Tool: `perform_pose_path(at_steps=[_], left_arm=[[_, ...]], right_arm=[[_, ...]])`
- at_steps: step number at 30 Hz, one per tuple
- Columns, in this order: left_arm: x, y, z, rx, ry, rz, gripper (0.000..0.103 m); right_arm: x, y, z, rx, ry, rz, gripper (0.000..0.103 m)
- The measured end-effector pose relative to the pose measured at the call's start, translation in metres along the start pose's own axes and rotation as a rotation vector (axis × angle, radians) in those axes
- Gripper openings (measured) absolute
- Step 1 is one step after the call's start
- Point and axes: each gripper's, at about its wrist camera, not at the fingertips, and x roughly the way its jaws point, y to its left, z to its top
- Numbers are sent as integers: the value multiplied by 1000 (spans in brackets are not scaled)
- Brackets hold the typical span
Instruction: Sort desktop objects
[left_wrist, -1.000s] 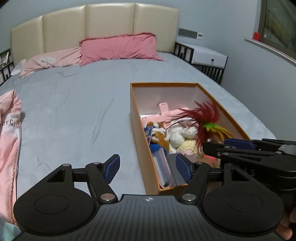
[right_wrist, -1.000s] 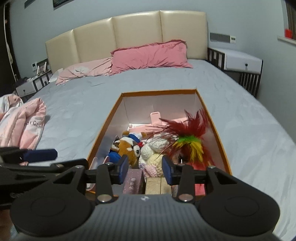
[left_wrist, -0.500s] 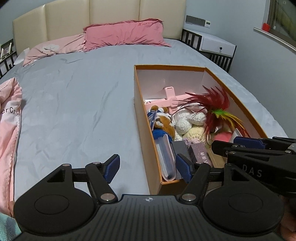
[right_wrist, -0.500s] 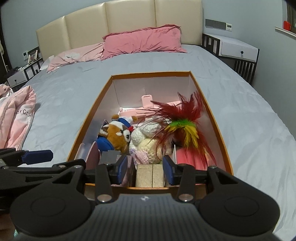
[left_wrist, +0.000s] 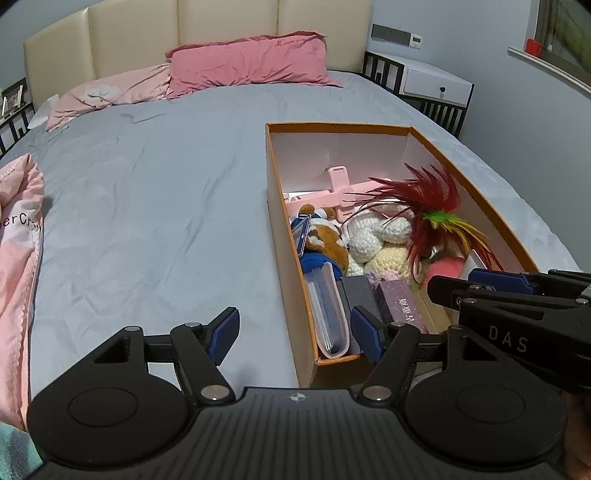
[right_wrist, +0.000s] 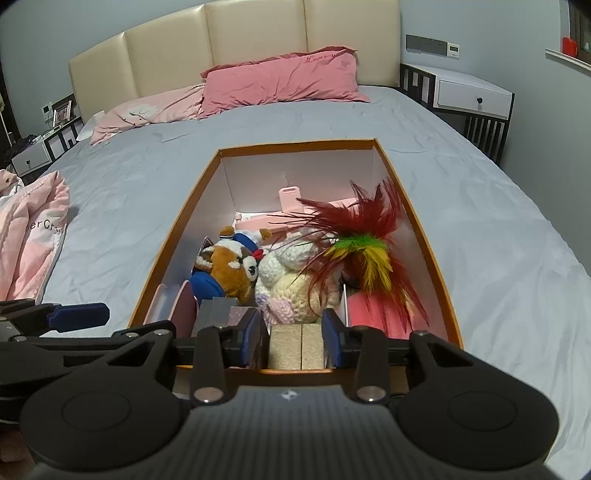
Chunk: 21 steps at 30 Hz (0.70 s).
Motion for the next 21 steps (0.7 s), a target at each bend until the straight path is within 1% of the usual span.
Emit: perform_pose_path(at_steps=[14, 21], left_arm=[[4, -6, -1, 10, 4, 9, 78], [6, -6, -1, 2, 10, -2, 78]], right_arm=[[2, -2, -2, 4, 11, 5, 37], [3, -2, -1, 7, 15, -4, 36]])
